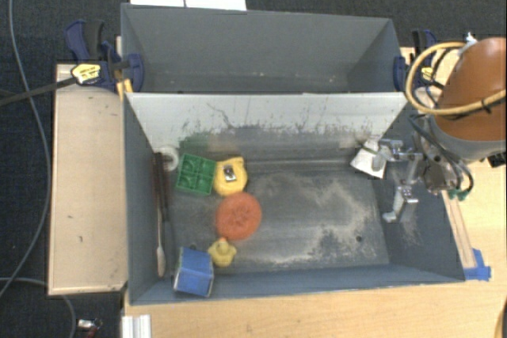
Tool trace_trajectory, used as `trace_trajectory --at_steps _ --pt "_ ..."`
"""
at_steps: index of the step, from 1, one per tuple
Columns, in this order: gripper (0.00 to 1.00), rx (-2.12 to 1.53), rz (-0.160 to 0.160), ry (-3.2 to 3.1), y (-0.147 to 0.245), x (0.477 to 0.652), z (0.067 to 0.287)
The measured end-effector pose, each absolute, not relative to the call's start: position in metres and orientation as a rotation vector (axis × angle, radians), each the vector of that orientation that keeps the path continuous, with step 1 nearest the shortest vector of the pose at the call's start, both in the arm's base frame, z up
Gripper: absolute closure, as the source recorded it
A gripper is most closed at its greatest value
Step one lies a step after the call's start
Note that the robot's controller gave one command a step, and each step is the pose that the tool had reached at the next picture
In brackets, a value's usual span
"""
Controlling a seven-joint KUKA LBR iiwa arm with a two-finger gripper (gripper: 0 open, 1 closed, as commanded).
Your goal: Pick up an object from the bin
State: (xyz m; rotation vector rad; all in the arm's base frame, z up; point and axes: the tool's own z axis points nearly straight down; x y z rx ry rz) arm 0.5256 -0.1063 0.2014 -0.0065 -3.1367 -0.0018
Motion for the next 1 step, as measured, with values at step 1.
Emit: trace_trajectory --at_steps 1 --pt "0.00 -0.001 0.001 -3.145 -0.1059 0.5271 0.2061"
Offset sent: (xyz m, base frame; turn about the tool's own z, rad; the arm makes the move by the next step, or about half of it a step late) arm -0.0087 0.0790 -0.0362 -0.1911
